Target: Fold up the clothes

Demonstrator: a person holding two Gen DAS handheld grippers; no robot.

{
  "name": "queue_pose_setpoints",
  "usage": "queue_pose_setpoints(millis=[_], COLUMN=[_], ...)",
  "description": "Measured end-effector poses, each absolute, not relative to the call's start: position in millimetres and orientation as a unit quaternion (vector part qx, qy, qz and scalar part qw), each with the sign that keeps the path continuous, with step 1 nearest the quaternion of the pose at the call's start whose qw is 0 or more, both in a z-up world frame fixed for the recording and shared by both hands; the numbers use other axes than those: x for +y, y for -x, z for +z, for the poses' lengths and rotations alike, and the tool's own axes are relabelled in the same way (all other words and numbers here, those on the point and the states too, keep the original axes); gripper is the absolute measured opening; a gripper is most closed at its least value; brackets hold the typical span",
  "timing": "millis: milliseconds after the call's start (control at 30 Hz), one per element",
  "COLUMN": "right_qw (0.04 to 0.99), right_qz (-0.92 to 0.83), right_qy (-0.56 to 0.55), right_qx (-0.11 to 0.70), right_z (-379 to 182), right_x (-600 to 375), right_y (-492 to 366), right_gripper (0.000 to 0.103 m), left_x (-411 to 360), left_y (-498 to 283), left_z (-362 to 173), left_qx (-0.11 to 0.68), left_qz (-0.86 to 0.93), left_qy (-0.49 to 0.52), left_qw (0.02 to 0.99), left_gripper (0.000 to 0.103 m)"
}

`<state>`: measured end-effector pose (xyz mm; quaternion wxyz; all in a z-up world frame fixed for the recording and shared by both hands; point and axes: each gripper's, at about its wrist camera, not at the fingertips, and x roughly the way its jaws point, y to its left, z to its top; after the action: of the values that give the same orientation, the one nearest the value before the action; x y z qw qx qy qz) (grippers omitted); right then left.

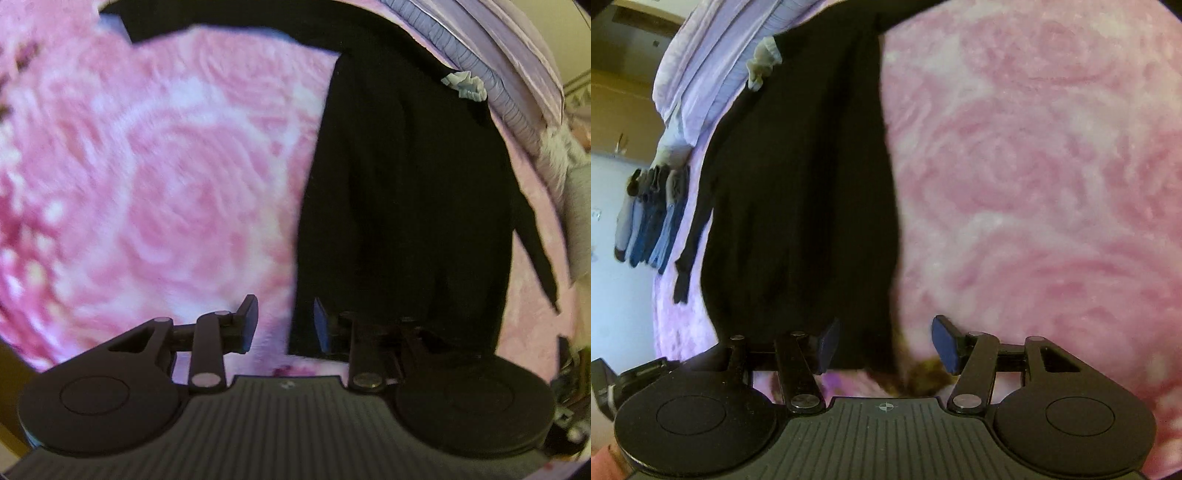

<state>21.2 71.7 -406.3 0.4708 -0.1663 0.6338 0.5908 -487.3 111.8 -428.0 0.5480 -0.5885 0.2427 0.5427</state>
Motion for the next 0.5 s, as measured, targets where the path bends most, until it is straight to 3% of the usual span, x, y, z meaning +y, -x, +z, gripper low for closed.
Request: queue_pose_setpoints(millis=[67,133,167,200,400,500], right_qw=[0.477,0.46,0.457,0.462,0.489,0.489], right_qz=[0.591,0.604,0.605,0.6,0.599,0.598], right_qy=[0.157,0.159,0.174,0.194,0.216,0.248], right_qx=[0.632,0.632,0.629,0.624,0.597,0.584], right_z=[-404.7,-403.1,-405.0,-408.4,-367.5,-366.5], right_x=[76.0,73.3,77.2,81.3,64.4,55.9], right_y=[-12.4,4.2,13.8,20.8,0.1,-2.3], right_gripper=[0.052,0.035,0.0,0.0,0.0,0.0], left_x=[116.1,120.0,121.5,122.2,94.7,83.0], left_y=[482.5,472.8,468.7,465.9,498.8,499.1], left_z=[-439.8,-444.7,-444.6,-443.6,-391.2,-401.0], left_qx=[0.238,0.244,0.252,0.259,0.252,0.29], left_qz=[0.528,0.527,0.528,0.529,0.564,0.55], left_qy=[0.605,0.594,0.583,0.573,0.507,0.495], left_qw=[0.546,0.557,0.563,0.57,0.601,0.607], left_gripper=[0.028,0.027,0.013,0.002,0.003,0.004])
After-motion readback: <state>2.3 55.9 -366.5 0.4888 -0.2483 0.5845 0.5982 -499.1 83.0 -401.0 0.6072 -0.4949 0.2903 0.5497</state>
